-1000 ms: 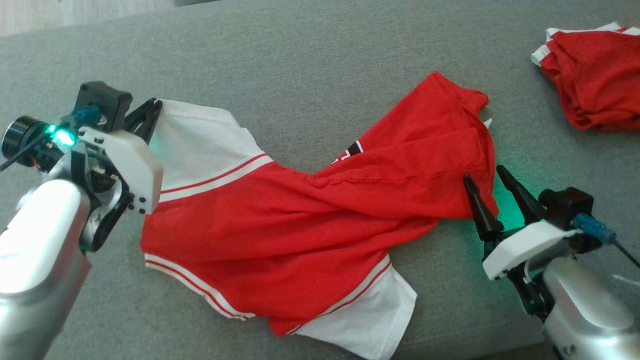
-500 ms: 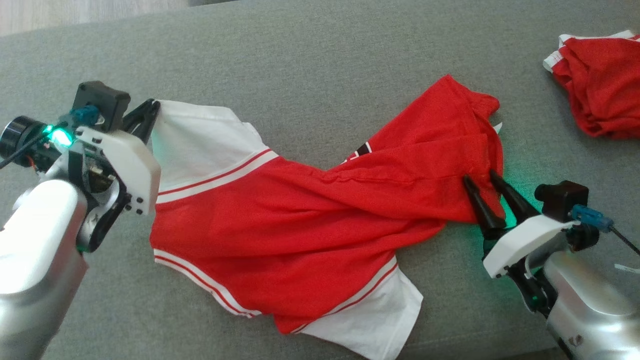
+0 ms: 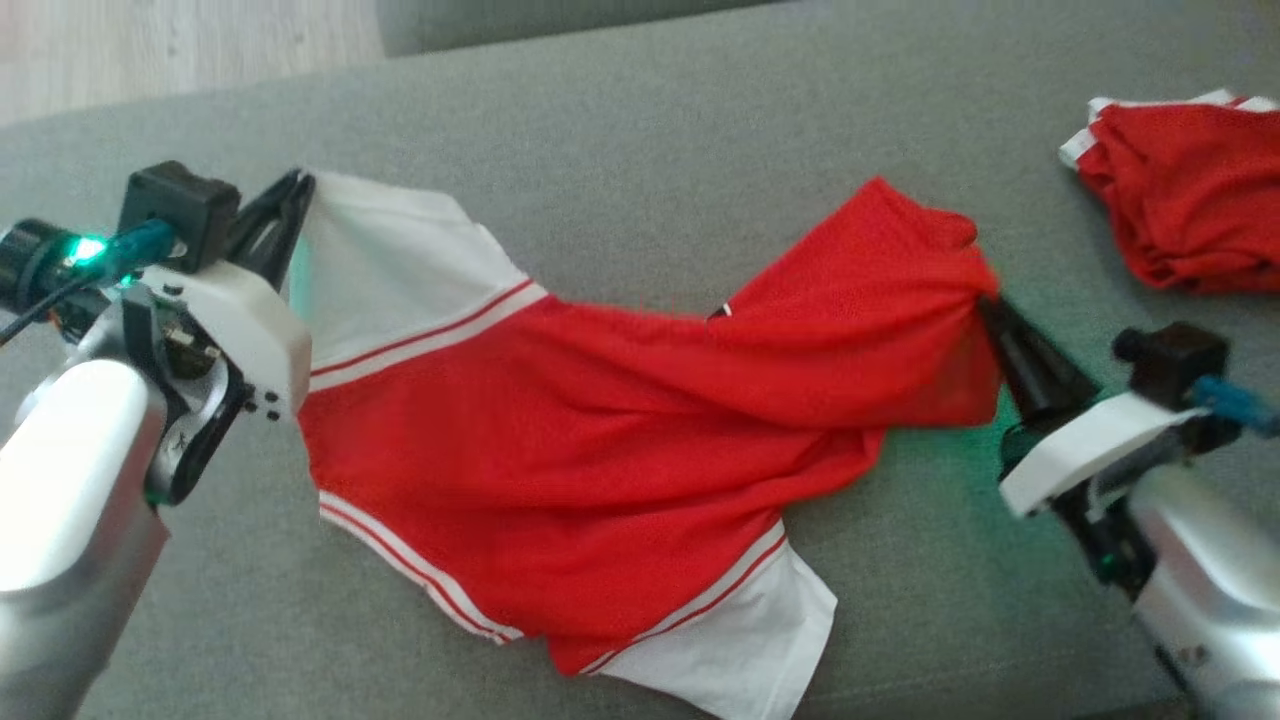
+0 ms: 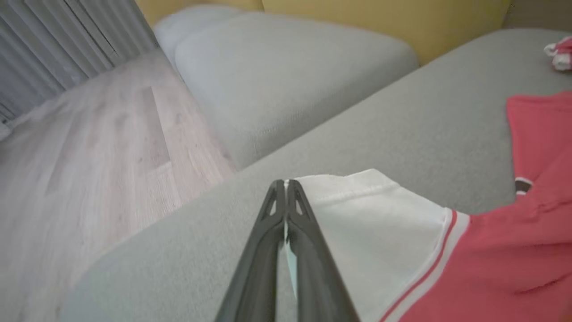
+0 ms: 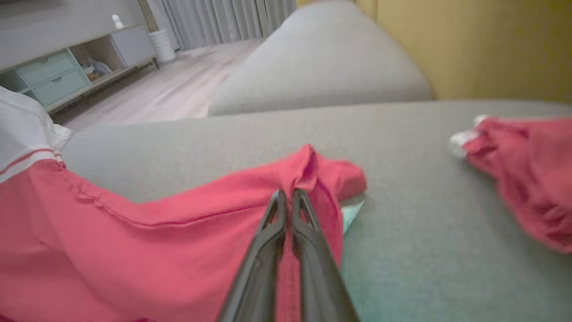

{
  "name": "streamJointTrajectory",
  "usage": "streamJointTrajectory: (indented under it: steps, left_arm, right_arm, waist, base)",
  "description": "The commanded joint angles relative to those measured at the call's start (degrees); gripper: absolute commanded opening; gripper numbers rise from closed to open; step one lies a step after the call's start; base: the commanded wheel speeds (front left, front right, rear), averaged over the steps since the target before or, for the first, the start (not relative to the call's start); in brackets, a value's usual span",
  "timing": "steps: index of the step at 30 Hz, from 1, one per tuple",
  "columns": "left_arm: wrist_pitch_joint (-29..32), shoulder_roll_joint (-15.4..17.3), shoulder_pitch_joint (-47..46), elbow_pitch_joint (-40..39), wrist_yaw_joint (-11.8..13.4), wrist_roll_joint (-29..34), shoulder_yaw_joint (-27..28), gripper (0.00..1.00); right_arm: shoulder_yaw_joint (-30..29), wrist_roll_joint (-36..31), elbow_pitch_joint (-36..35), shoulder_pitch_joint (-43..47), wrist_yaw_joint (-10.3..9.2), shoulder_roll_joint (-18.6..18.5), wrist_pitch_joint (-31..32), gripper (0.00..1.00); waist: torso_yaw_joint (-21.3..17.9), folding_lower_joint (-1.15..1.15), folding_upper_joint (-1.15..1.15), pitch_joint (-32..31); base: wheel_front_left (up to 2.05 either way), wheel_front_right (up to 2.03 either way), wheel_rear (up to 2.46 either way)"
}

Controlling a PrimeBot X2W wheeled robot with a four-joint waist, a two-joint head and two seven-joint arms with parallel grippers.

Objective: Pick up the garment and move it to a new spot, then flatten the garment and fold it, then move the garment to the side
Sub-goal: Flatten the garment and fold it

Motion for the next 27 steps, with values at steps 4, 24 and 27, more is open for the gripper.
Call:
streamJointTrajectory:
  steps: [4,24,27]
  left_arm:
    - [-5.51,2.98,-3.33,-3.78,0.05,1.46,3.76,0.0]
    - [-8.72,5.45,-19.6,-15.32,-2.59,3.08,6.77,0.0]
    - [-9.02,3.01,-25.28,-10.18,-3.96,4.62,3.87,0.0]
  right_arm:
    - [-3.61,-2.65,-5.32,-0.25,0.37,-4.06,-0.37,0.0]
    - [-15.4,-7.65,-23.73,-8.51,0.37,-18.48,9.62,0.0]
    - [-12.33,-6.98,-21.26,-14.27,0.37,-17.35,11.98,0.0]
  waist:
    - [-0.7,0.0,0.0,-4.05]
    - [-0.78,0.0,0.0,-11.34]
    - [0.44,0.0,0.0,-7.36]
  base:
    - [0.0,0.0,0.0]
    - [0.0,0.0,0.0]
    - [0.0,0.0,0.0]
